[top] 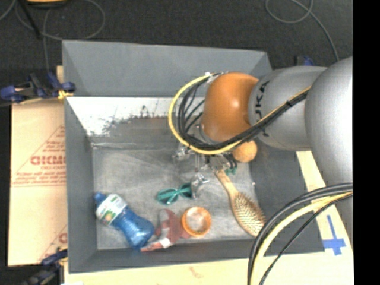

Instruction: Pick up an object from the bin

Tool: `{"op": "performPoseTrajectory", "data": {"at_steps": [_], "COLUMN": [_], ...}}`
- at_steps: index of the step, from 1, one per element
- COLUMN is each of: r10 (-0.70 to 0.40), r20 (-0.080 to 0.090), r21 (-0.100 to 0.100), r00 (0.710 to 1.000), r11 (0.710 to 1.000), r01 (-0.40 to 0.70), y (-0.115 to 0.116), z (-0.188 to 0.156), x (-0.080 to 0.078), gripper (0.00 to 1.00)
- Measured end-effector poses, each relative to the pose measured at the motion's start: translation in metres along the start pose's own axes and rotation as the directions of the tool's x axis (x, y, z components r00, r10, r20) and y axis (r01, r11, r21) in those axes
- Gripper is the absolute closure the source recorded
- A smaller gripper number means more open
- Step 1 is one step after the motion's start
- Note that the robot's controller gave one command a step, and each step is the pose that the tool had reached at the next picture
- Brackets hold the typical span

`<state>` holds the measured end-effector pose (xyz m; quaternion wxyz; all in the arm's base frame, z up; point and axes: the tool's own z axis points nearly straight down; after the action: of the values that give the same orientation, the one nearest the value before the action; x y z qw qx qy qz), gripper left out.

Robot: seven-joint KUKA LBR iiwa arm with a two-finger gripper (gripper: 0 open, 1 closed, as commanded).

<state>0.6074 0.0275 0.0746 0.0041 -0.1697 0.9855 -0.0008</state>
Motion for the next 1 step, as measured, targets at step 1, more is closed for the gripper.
{"op": "performPoseTrajectory", "data": {"at_steps": [1], "r10": [0.0], "r20": [0.004], "r21": [0.001], "r00": [1.0], "r11": [1.0], "r01": [0.0], "y": [-0.0004], "z": [-0.0017], "x": [-0.0013], "gripper": [1.0]}}
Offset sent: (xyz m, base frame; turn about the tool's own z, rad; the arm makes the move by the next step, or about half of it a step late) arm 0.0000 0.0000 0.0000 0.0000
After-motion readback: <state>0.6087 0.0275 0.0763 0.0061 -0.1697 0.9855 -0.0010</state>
